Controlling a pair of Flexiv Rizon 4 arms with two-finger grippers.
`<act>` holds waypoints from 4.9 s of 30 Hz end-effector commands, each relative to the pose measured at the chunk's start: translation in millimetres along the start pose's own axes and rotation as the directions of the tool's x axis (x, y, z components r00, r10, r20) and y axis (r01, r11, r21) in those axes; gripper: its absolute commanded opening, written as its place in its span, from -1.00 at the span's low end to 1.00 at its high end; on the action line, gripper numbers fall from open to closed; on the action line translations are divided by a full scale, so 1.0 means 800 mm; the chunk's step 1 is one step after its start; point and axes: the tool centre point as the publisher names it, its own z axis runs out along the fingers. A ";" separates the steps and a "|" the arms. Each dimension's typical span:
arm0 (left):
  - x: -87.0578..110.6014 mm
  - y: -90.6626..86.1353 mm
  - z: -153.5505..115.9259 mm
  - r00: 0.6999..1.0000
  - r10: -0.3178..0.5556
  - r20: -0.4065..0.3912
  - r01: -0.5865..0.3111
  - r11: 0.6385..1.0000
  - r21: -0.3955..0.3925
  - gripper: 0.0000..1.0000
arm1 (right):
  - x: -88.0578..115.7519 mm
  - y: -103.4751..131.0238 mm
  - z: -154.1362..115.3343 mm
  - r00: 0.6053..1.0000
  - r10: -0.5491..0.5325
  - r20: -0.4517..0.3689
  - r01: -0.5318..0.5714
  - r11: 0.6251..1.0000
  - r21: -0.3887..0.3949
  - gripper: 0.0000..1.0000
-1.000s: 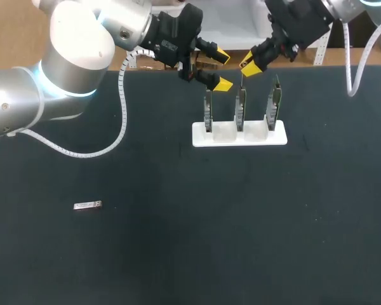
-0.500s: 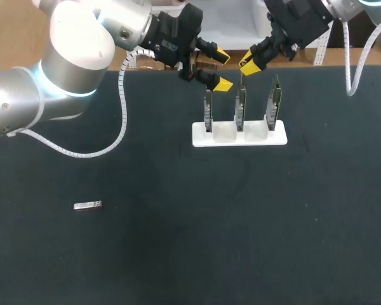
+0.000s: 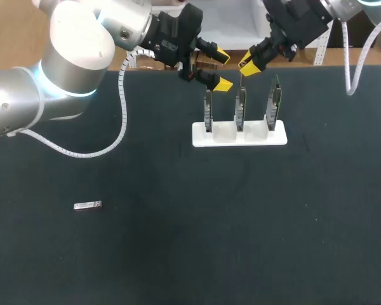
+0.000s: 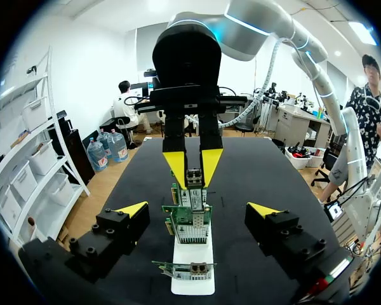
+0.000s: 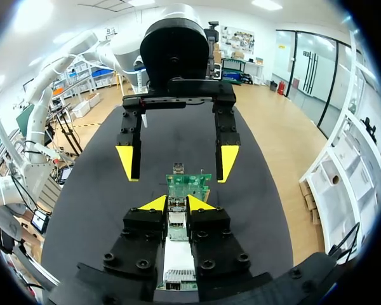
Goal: Pick up the optical module with the left hand, and insert it into the network port with the right hand.
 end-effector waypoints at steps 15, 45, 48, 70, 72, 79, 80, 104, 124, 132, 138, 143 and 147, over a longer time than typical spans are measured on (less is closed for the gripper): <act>0.001 -0.001 0.000 1.000 0.002 0.003 -0.002 1.000 -0.003 1.00 | 0.001 0.001 -0.002 1.000 0.002 -0.007 -0.002 1.000 0.002 -1.00; 0.001 -0.001 0.000 1.000 0.002 0.003 -0.002 1.000 -0.003 1.00 | 0.007 0.002 0.006 1.000 0.020 -0.012 -0.020 1.000 0.006 -1.00; 0.001 -0.001 0.000 1.000 0.002 0.003 -0.002 1.000 -0.003 1.00 | 0.007 0.002 0.007 1.000 0.022 -0.013 -0.022 1.000 0.006 -1.00; 0.001 -0.001 0.000 1.000 0.002 0.003 -0.002 1.000 -0.003 1.00 | 0.012 0.002 0.009 0.999 0.043 -0.013 -0.043 0.999 0.012 -1.00; 0.001 -0.001 0.000 1.000 0.002 0.003 -0.002 1.000 -0.003 1.00 | 0.013 0.002 0.009 0.999 0.046 -0.010 -0.046 0.999 0.011 -0.51; 0.001 -0.001 0.000 1.000 0.002 0.003 -0.002 1.000 -0.003 1.00 | 0.012 0.005 0.007 0.999 0.052 0.003 -0.052 0.998 0.024 1.00; 0.001 -0.001 0.000 1.000 0.002 0.003 -0.002 1.000 -0.003 1.00 | 0.011 0.006 0.006 0.999 0.053 0.012 -0.054 0.998 0.028 1.00; 0.001 -0.001 0.000 1.000 0.002 0.003 -0.002 1.000 -0.003 1.00 | 0.024 0.019 -0.037 0.980 0.083 0.179 -0.098 0.992 0.074 -0.15; 0.001 -0.001 0.000 1.000 0.002 0.003 -0.002 1.000 -0.003 1.00 | 0.000 0.010 -0.039 0.987 0.017 0.159 -0.030 0.996 0.081 -1.00; 0.001 -0.001 0.000 1.000 0.002 0.003 -0.002 1.000 -0.003 1.00 | -0.015 0.006 -0.034 0.987 -0.010 0.161 -0.001 0.998 0.068 -1.00; 0.001 -0.001 0.000 1.000 0.002 0.003 -0.002 1.000 -0.003 1.00 | -0.019 0.002 -0.025 0.986 -0.011 0.164 0.003 0.999 0.048 -1.00; 0.001 -0.001 0.000 1.000 0.002 0.003 -0.002 1.000 -0.003 1.00 | -0.018 0.000 -0.013 0.987 -0.004 0.160 -0.001 0.999 0.033 -1.00; 0.001 -0.001 0.000 1.000 0.002 0.003 -0.002 1.000 -0.003 1.00 | -0.019 0.000 -0.010 0.987 -0.003 0.158 -0.002 1.000 0.028 -1.00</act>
